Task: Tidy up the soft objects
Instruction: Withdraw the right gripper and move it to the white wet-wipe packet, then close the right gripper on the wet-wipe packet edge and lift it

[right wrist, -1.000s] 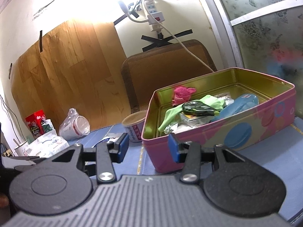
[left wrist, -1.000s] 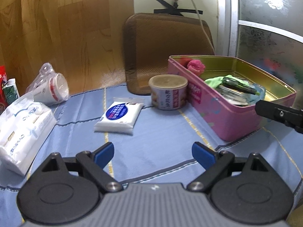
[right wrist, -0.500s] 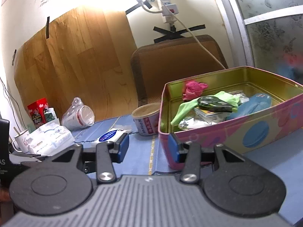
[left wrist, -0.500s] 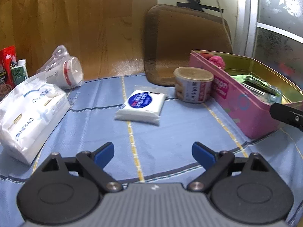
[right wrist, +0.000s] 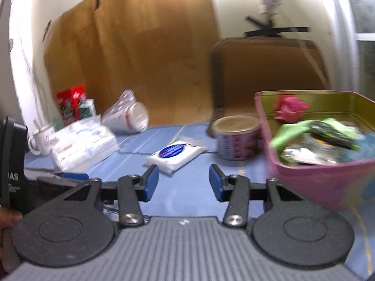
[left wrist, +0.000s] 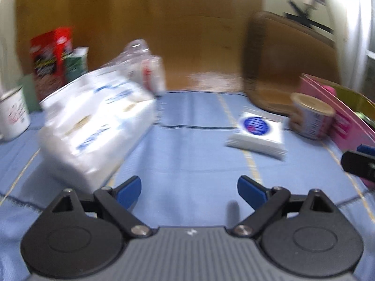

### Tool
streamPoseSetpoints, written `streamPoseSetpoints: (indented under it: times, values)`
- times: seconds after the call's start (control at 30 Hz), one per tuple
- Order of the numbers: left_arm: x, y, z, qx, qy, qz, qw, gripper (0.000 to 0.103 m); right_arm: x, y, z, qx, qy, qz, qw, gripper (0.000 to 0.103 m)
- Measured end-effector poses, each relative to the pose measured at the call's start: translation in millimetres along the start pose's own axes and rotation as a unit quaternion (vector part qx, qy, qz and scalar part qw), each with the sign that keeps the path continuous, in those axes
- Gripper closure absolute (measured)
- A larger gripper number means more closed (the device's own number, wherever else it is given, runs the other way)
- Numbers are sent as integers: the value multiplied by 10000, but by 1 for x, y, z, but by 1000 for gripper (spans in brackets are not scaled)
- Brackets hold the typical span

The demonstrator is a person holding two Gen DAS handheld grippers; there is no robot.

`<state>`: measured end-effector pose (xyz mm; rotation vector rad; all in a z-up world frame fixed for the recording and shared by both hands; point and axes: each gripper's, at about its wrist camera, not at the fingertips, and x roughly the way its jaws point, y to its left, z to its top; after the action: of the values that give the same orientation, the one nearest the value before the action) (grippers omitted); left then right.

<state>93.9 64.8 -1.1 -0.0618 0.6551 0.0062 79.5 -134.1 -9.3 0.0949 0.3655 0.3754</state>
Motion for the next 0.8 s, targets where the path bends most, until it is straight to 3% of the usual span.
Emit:
streamPoseSetpoints:
  times: [0.03,0.1,0.2,0.27,0.4,0.57,0.6,0.63,0.67,0.7,0.73,0.77,0.8]
  values:
    - [1,10,1,-275,32,-136,9995,11,8,3,1,-74,46,20,10000,36]
    - [2,20,1,-578,-17,-163,9982,11,30,10,4,-195,192,16,9996,32]
    - [1,28,2,-805,-135,-164,9965,10,64,10,13,0,551,69,9985,27]
    - [0,31,3,-918,-197,-181,9954,10,88,10,19,158,714,-70,9973,17]
    - [0,37,3,-1110,-245,-277,9931,8,127,17,25,225,1019,-232,9943,12]
    - [-1,39,2,-1122,-277,-313,9928,8,154,34,28,-389,1367,-362,9892,10]
    - [-1,38,3,-1110,-284,-317,9929,8,153,36,28,-516,1357,-354,9888,14]
    - [-1,38,3,-1102,-290,-322,9930,8,150,37,27,-628,1302,-326,9890,26]
    - [-2,38,2,-1101,-294,-326,9930,8,148,36,26,-679,1252,-252,9895,47]
    - [-2,38,3,-1104,-293,-329,9929,8,142,35,26,-726,1218,-174,9897,57]
    - [-1,38,3,-1106,-289,-333,9929,8,139,33,26,-758,1218,-161,9895,78]
    - [-1,38,3,-1107,-283,-338,9929,8,133,31,25,-765,1238,-100,9893,90]
    - [-1,39,3,-1105,-279,-338,9929,8,128,29,23,-786,1243,-57,9891,93]
